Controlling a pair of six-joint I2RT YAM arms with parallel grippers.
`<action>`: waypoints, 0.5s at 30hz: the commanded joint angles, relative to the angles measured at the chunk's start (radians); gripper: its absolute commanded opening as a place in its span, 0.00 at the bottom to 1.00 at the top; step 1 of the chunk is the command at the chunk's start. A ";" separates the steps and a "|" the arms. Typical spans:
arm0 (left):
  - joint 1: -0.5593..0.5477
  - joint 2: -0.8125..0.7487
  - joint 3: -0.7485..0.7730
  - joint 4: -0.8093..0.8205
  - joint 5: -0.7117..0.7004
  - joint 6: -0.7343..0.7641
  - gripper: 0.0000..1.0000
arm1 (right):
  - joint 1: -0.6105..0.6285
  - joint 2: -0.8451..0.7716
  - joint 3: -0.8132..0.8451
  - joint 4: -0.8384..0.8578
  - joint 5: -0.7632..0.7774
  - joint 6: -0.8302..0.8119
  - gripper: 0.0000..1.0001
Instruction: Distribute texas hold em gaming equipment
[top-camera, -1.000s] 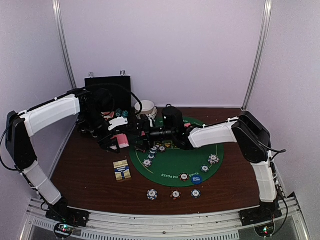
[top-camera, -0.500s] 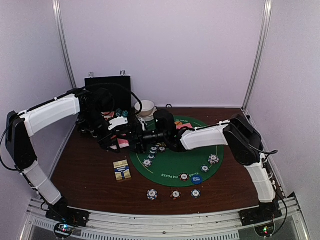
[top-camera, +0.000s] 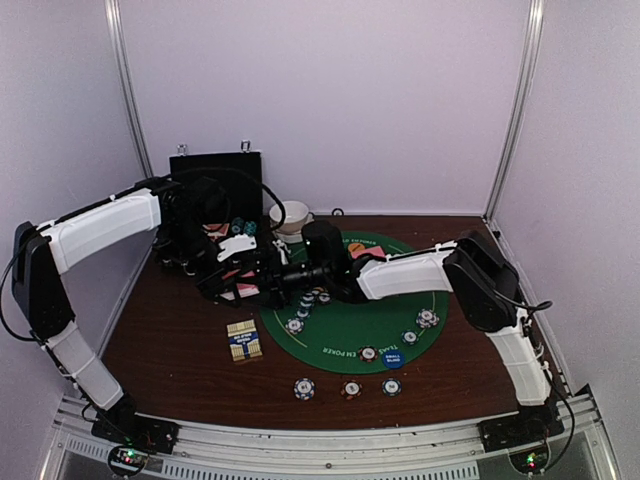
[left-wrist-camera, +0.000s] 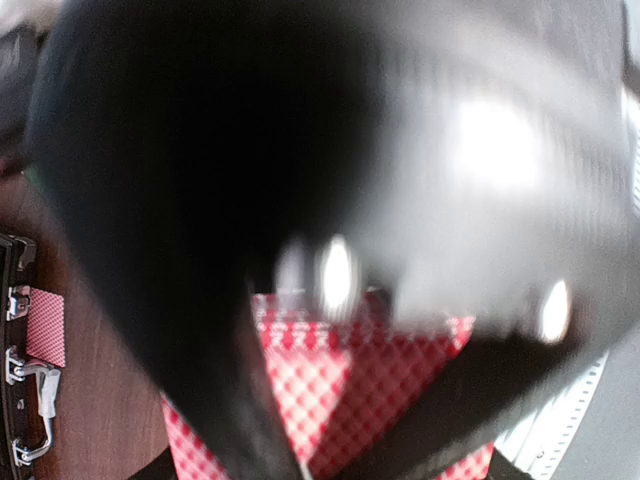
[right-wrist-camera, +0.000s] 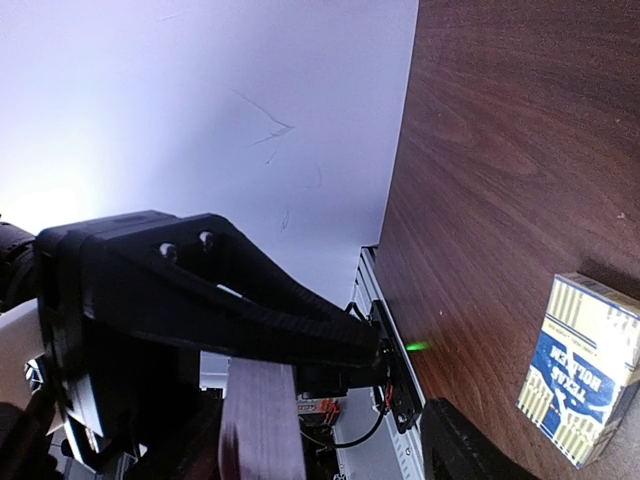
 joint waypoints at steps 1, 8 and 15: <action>0.000 -0.012 0.018 0.009 0.018 0.010 0.00 | -0.034 -0.070 -0.085 -0.050 -0.003 -0.050 0.63; 0.000 -0.010 0.015 0.009 0.020 0.008 0.00 | -0.038 -0.142 -0.129 -0.084 -0.007 -0.098 0.61; 0.000 -0.011 0.011 0.010 0.016 0.007 0.00 | -0.042 -0.201 -0.149 -0.106 -0.010 -0.115 0.53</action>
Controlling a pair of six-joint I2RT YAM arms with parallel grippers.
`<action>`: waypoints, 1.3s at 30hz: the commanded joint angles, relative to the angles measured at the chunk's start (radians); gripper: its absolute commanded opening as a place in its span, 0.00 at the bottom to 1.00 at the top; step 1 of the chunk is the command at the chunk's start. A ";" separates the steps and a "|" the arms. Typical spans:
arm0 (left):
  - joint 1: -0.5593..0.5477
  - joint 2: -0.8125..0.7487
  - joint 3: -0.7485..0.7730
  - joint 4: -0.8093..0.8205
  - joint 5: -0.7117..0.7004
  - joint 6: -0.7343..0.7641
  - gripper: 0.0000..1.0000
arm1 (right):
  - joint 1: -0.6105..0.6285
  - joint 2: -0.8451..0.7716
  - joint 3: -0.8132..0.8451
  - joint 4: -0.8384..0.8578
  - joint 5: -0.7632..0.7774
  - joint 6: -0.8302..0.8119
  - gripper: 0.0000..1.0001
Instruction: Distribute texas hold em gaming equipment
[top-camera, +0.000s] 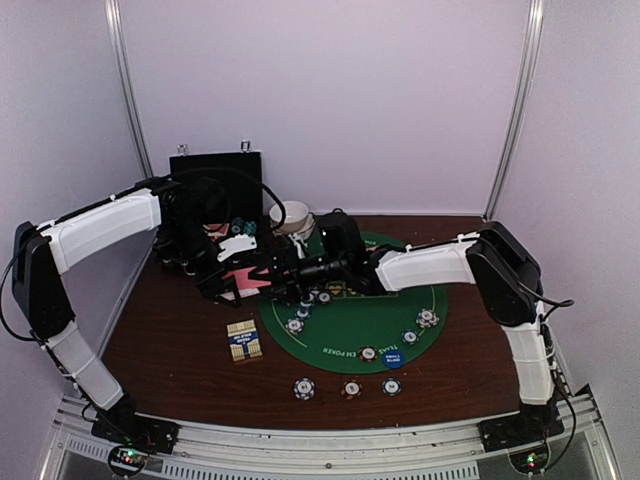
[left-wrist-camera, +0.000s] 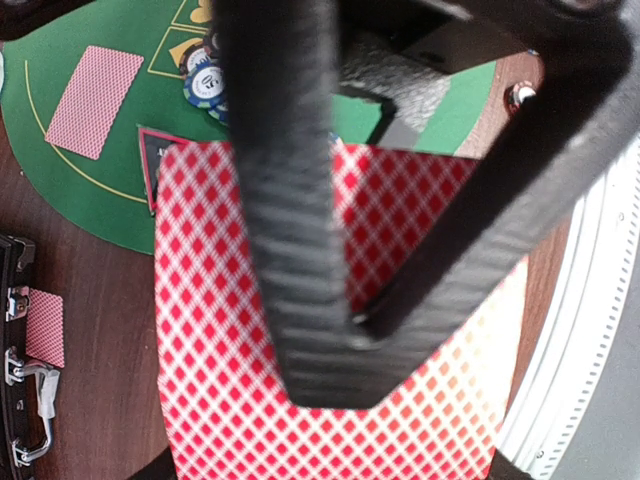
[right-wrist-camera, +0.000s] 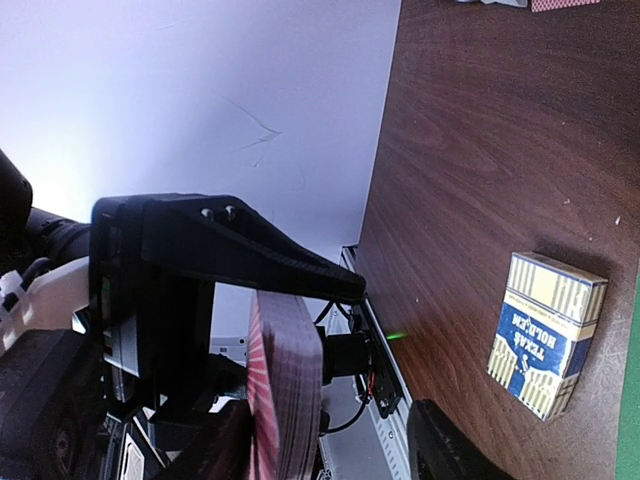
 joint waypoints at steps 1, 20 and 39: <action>0.000 -0.013 0.010 0.011 0.017 0.007 0.00 | -0.005 -0.083 -0.024 -0.034 -0.004 -0.036 0.51; 0.001 -0.010 0.007 0.012 0.007 0.008 0.00 | -0.017 -0.148 -0.051 -0.053 -0.012 -0.027 0.09; 0.000 -0.020 -0.003 0.010 -0.017 0.019 0.00 | -0.133 -0.326 -0.337 0.030 -0.044 0.015 0.00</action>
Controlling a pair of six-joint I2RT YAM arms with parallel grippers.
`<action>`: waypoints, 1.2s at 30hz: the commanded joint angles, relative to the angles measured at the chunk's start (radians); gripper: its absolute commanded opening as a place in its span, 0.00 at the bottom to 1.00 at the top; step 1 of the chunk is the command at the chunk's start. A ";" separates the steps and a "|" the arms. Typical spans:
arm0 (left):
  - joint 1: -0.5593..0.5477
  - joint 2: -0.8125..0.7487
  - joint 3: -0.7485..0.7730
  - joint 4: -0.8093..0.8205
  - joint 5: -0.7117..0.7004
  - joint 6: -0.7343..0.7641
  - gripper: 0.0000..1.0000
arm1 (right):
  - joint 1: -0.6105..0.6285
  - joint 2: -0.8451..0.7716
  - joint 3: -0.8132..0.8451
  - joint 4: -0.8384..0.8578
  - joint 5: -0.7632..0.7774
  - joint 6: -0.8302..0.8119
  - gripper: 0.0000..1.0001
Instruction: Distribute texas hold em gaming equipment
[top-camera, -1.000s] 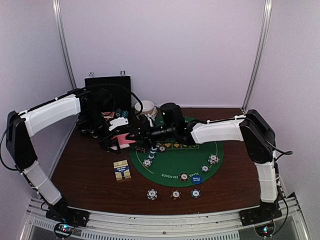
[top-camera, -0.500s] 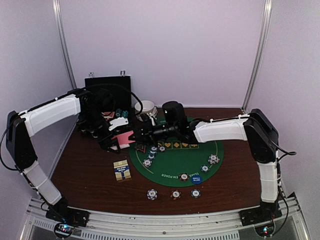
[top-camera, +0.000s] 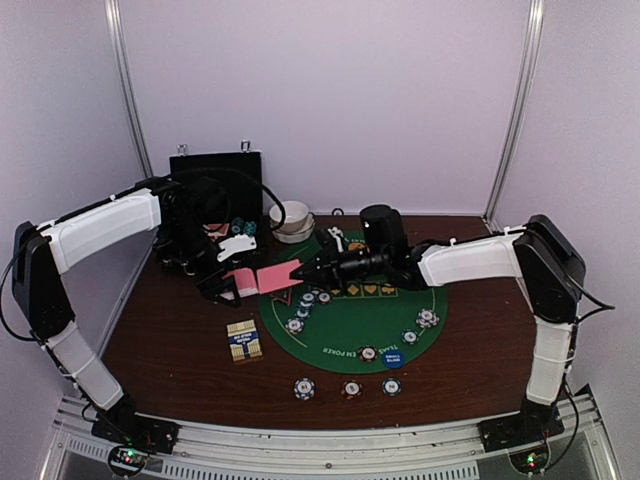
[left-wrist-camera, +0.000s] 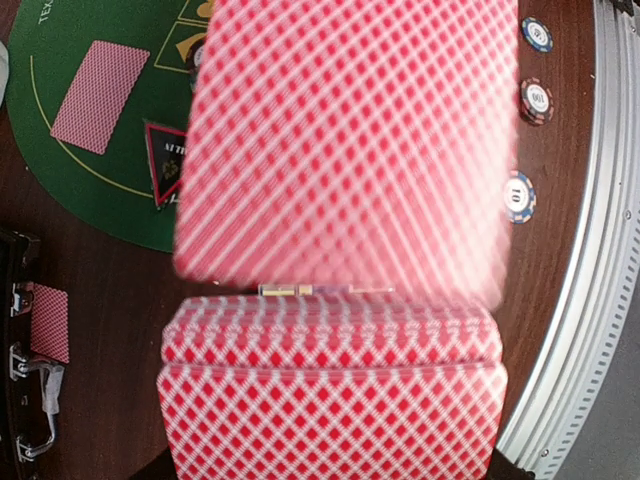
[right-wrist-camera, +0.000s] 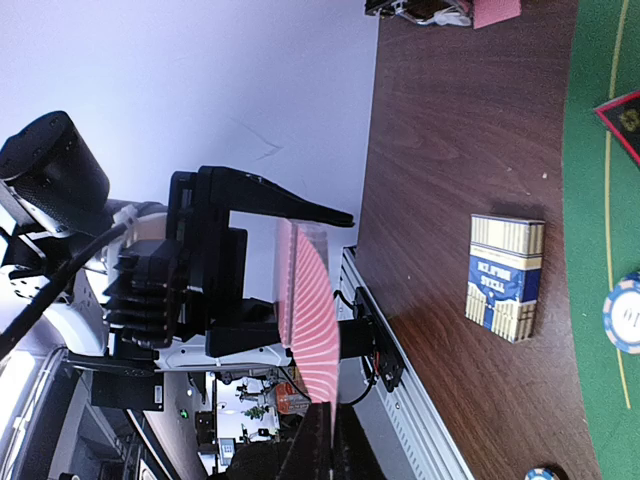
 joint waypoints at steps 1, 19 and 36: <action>0.000 -0.022 -0.003 0.008 0.000 0.019 0.00 | -0.057 -0.118 -0.115 0.012 -0.028 -0.022 0.00; 0.001 -0.026 0.006 -0.017 0.007 0.019 0.00 | -0.249 -0.263 -0.391 -0.586 0.042 -0.521 0.00; 0.000 -0.030 0.003 -0.022 0.027 0.020 0.00 | -0.281 -0.274 -0.416 -0.646 0.191 -0.601 0.06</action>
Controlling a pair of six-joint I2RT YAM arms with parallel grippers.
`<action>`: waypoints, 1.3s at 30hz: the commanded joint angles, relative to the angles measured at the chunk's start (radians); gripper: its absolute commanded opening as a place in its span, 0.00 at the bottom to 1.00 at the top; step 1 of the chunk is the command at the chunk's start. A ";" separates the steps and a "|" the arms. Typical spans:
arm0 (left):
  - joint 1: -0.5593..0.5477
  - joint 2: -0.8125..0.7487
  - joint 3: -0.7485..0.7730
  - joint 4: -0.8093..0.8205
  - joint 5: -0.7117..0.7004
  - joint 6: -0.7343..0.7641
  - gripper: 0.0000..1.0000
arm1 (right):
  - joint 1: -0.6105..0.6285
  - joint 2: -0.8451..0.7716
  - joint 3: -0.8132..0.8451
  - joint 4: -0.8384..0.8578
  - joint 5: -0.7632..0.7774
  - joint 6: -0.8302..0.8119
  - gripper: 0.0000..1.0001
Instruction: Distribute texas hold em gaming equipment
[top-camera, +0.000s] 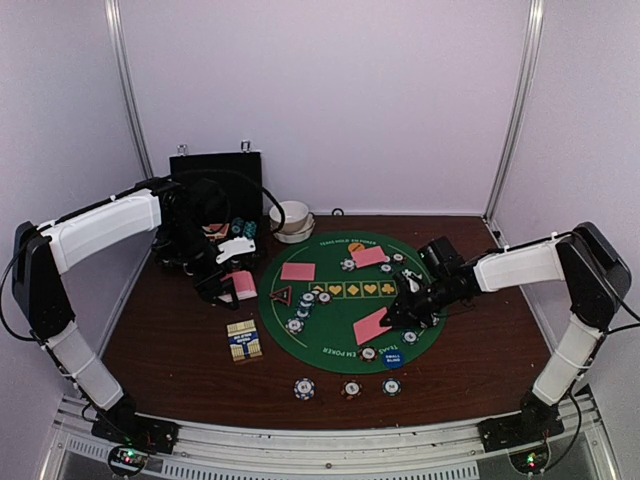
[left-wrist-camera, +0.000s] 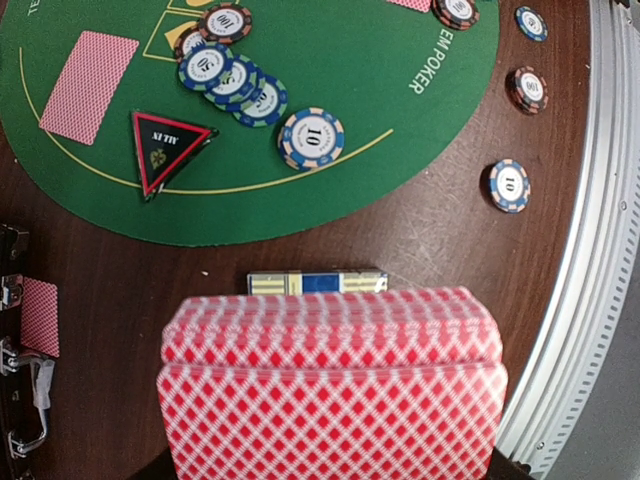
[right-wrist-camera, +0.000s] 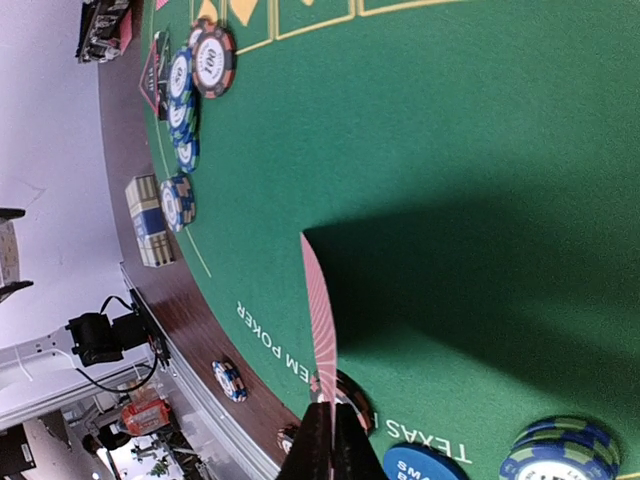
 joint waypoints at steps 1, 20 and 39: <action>0.000 -0.030 0.007 -0.001 0.030 0.013 0.00 | -0.005 -0.019 -0.004 -0.070 0.063 -0.048 0.12; 0.000 -0.022 0.025 -0.006 0.038 -0.004 0.00 | 0.091 -0.135 0.249 -0.257 0.173 -0.066 0.77; 0.000 -0.011 0.031 0.022 0.041 -0.049 0.00 | 0.336 0.209 0.564 0.219 0.099 0.221 0.97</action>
